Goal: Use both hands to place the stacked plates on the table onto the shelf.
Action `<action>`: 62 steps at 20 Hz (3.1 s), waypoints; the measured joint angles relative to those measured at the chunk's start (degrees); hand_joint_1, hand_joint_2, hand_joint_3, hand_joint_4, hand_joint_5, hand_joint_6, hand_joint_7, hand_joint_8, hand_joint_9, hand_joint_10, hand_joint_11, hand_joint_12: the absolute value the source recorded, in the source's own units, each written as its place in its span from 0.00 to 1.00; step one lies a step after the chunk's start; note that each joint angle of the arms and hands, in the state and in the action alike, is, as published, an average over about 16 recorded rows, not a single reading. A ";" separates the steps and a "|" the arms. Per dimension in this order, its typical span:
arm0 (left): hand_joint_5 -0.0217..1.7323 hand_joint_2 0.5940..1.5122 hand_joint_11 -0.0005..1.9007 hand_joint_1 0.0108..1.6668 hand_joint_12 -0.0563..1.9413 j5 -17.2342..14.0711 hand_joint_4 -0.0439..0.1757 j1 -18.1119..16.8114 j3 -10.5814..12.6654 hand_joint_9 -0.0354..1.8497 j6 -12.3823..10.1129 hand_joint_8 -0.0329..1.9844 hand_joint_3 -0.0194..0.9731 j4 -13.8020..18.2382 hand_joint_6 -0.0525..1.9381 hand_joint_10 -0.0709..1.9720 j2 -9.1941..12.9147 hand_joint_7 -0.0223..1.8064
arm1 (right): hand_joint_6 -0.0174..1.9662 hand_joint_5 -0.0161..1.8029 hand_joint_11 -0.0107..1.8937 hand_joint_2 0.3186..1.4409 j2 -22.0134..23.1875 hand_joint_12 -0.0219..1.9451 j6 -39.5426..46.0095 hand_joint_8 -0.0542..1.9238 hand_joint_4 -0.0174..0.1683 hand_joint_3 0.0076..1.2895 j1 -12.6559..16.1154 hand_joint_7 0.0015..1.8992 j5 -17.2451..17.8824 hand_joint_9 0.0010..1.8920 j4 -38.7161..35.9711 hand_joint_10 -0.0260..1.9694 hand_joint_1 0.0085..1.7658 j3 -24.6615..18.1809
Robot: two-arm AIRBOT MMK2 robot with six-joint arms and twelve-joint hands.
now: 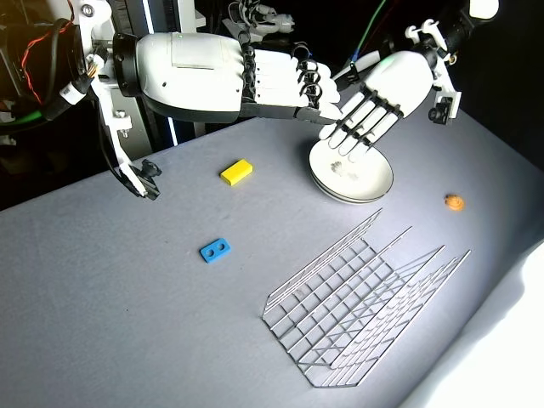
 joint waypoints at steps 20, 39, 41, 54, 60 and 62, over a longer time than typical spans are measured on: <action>0.02 0.57 0.01 0.00 0.02 -5.24 0.22 14.65 14.74 0.03 7.84 0.01 0.06 0.09 0.02 0.04 -4.86 0.02 | 0.02 0.02 0.01 0.54 -1.65 0.29 8.09 0.03 0.11 0.01 -0.38 0.01 -3.62 0.01 -11.41 0.02 0.63 2.88; 0.02 0.58 0.01 0.00 0.02 -3.50 0.20 19.85 19.60 0.03 9.64 0.01 0.05 -1.20 0.02 0.03 -8.04 0.01 | 0.02 0.02 0.01 0.59 -5.73 0.05 1.78 0.03 0.11 0.01 0.85 0.01 -12.05 0.01 -13.51 0.02 0.56 2.92; 0.01 0.58 0.01 0.00 0.02 -3.03 0.20 19.54 18.88 0.03 9.63 0.01 0.05 -0.88 0.02 0.03 -8.19 0.01 | 0.02 0.02 0.01 0.60 -6.93 0.03 0.49 0.03 0.11 0.01 1.26 0.01 -13.80 0.01 -13.41 0.02 0.55 3.01; 0.01 0.58 0.01 0.00 0.03 1.46 0.18 15.39 11.70 0.03 8.87 0.01 0.05 1.58 0.02 0.04 -8.92 0.01 | 0.02 0.02 0.01 0.60 -19.55 0.16 -5.22 0.03 0.11 0.01 4.48 0.01 -21.88 0.01 -12.84 0.02 0.57 8.31; 0.01 0.58 0.01 0.00 0.03 2.26 0.18 14.56 10.67 0.03 8.60 0.01 0.04 1.99 0.02 0.04 -9.02 0.01 | 0.02 0.02 0.01 0.59 -26.30 0.24 -7.05 0.03 0.11 0.01 5.58 0.01 -23.92 0.01 -12.69 0.02 0.60 12.63; 0.01 0.58 0.01 0.00 0.03 2.30 0.18 14.55 10.65 0.03 8.59 0.01 0.04 2.00 0.02 0.04 -9.02 0.01 | 0.02 0.02 0.01 0.60 -28.29 0.26 -7.60 0.03 0.11 0.01 5.80 0.01 -24.38 0.01 -12.67 0.02 0.61 13.94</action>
